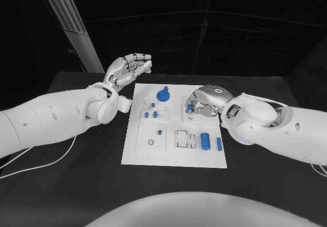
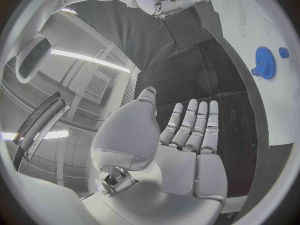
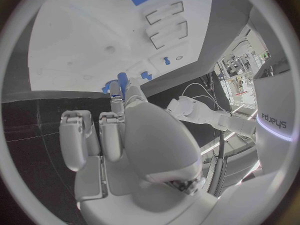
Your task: Assemble the parts on the task board
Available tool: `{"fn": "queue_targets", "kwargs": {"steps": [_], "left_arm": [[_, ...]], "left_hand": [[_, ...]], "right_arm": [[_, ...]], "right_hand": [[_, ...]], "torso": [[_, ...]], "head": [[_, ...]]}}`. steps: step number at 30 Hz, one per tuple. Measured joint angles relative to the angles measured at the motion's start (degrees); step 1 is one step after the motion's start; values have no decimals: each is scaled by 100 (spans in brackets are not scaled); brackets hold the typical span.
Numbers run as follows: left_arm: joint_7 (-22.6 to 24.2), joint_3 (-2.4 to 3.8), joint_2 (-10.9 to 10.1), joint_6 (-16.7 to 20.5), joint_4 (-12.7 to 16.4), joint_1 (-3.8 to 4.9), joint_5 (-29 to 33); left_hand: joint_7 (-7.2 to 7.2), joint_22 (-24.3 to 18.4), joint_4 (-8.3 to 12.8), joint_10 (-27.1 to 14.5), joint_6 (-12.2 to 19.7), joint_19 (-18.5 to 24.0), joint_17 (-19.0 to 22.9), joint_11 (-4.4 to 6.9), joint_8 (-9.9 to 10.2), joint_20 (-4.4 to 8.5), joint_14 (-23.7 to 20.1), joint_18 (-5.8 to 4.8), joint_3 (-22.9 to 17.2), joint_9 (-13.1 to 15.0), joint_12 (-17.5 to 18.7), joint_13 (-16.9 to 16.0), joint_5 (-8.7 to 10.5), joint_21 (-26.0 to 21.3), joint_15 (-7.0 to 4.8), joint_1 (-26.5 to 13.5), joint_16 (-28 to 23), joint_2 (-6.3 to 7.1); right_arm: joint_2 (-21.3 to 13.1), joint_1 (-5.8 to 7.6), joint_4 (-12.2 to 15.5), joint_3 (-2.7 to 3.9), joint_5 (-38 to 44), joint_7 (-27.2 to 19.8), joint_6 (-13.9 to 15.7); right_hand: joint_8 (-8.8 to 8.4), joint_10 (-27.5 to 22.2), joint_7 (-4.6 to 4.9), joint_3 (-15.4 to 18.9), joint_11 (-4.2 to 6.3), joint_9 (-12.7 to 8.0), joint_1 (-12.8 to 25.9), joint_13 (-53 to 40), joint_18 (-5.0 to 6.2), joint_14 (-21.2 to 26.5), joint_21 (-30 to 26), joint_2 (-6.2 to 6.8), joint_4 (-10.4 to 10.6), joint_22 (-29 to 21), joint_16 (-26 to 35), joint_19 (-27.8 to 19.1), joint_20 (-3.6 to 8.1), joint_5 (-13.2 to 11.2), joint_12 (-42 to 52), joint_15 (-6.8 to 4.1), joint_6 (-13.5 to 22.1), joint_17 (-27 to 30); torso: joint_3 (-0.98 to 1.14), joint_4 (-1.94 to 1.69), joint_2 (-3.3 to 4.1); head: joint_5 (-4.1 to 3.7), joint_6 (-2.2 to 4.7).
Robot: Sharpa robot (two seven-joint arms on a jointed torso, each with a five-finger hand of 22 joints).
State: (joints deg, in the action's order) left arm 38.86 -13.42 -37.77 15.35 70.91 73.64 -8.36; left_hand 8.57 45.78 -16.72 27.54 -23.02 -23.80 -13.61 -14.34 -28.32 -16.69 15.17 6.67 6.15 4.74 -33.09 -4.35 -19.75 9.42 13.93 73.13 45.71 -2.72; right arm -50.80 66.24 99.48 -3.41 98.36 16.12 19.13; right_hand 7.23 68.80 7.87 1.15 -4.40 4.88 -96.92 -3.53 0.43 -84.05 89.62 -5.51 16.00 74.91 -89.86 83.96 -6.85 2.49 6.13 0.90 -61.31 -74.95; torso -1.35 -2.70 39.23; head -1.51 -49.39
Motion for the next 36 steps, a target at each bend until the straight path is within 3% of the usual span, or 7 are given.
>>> {"fn": "queue_targets", "kwargs": {"steps": [7,15,26,36], "left_arm": [[0,0,42,-1,-38,-4,0],[0,0,89,-4,-83,-6,1],[0,0,97,-12,-91,-8,1],[0,0,100,-22,-100,-10,1]], "left_hand": [[0,0,14,0,0,0,4,0,-16,0,0,0,14,0,0,0,0,0,0,0,0,0],[0,-4,14,0,0,0,4,0,-16,0,0,-1,14,0,0,0,0,0,0,0,0,0],[21,-4,-2,-21,20,0,15,-21,-16,0,-21,0,31,-5,0,5,0,0,21,0,22,0],[21,-3,-2,-21,20,0,16,-21,-15,0,-21,0,31,-4,0,4,0,0,21,0,21,0]], "right_arm": [[249,18,55,0,-101,-162,203],[838,21,-53,0,-208,-425,137],[1416,-16,-291,-5,-84,-794,-327],[1600,-103,-450,-11,254,-1065,-869]], "right_hand": [[-18,20,1,0,-21,-4,-6,0,0,0,0,7,0,0,0,0,0,0,-27,0,-2,0],[-38,20,19,-10,-20,-12,-22,0,0,0,0,-9,20,0,0,0,0,-2,-83,0,-21,0],[-36,-23,44,-26,-63,-33,-58,-1,0,0,0,-15,36,0,0,0,-1,-16,-171,0,3,0],[-66,-43,55,-22,-83,-35,-58,-1,0,22,0,-14,39,0,0,0,-1,-17,-200,22,12,0]], "torso": [[-5,-1,0],[-7,-2,0],[-4,-8,7],[-5,-7,12]], "head": [[18,-2],[80,-24],[160,-59],[175,-61]]}}
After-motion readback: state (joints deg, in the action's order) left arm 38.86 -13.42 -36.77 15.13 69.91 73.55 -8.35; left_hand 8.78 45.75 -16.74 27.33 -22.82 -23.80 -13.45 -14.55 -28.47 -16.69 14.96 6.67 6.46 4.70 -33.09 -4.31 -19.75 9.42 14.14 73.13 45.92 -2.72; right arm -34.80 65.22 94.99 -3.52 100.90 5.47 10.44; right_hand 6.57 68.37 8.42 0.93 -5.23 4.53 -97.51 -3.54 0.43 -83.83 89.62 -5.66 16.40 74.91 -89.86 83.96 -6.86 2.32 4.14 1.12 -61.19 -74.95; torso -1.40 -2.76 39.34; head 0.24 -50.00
